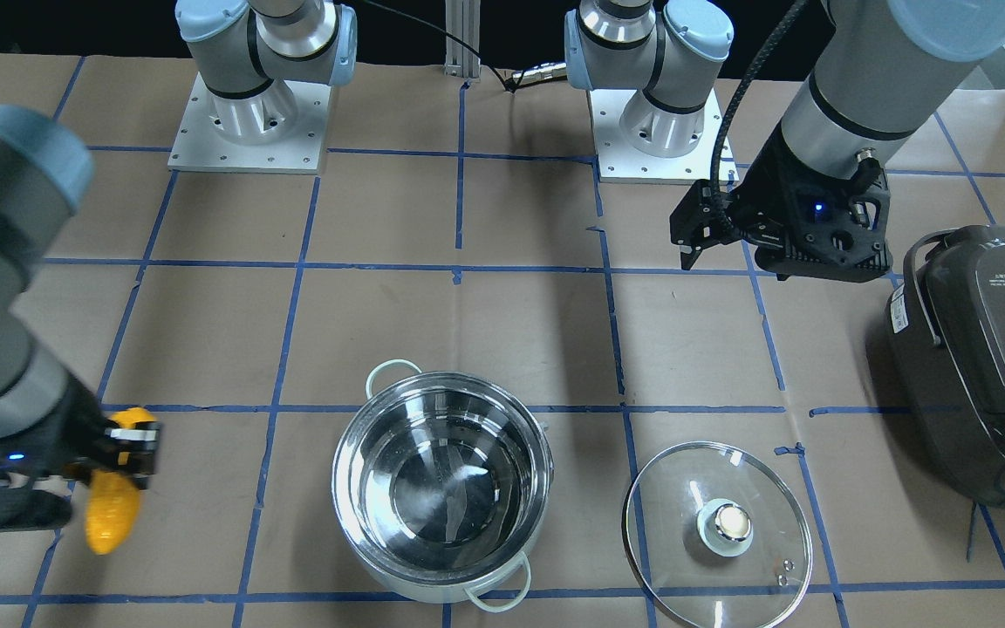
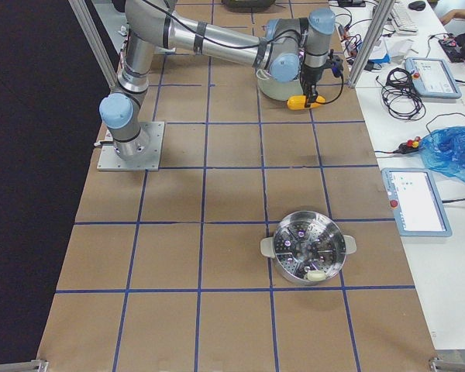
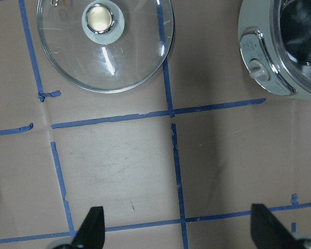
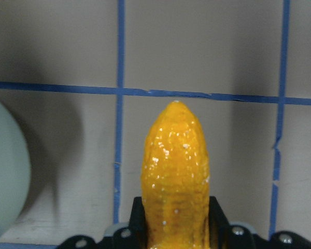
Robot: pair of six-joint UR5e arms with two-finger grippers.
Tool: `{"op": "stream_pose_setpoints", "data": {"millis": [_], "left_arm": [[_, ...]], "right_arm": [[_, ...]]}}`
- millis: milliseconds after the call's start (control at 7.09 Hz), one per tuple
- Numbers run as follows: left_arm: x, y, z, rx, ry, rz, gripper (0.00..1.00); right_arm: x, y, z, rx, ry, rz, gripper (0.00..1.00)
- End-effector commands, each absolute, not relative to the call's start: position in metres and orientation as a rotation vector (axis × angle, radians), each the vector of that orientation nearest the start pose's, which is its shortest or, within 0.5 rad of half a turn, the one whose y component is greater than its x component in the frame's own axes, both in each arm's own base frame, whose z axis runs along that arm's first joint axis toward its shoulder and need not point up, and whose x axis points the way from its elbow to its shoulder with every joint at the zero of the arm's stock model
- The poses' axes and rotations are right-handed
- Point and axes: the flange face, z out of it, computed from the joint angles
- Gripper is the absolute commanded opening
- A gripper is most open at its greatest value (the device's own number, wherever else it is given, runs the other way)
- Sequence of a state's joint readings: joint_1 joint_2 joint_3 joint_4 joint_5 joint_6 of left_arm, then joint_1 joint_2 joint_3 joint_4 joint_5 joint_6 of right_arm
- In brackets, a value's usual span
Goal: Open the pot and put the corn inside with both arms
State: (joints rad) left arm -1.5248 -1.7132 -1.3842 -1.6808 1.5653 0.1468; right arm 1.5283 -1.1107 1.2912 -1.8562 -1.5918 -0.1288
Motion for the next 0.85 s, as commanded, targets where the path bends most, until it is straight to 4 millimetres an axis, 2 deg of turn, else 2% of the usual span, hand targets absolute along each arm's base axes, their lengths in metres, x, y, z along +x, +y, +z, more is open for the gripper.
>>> {"op": "stream_pose_setpoints", "data": {"millis": [0,141,282,423,564,705], "left_arm": [[-0.107,-0.548,0.489,0.157,3.157,0.114,1.00],[-0.107,-0.547,0.488,0.159,3.155,0.116,1.00],[-0.107,-0.547,0.486,0.159,3.155,0.121,1.00],[-0.107,-0.546,0.486,0.159,3.157,0.123,1.00],[-0.107,-0.546,0.486,0.157,3.157,0.123,1.00],[-0.106,-0.548,0.484,0.154,3.157,0.126,1.00]], "right_arm": [[0.245,-0.693,0.384,-0.233,3.147,-0.231,0.09],[0.296,-0.702,0.357,-0.140,3.134,-0.207,0.09],[0.341,-0.690,0.334,-0.187,3.140,-0.175,0.09],[0.357,-0.686,0.319,-0.131,3.142,-0.146,0.09],[0.362,-0.691,0.308,-0.106,3.125,-0.175,0.09],[0.370,-0.687,0.288,-0.123,3.132,-0.139,0.11]]}}
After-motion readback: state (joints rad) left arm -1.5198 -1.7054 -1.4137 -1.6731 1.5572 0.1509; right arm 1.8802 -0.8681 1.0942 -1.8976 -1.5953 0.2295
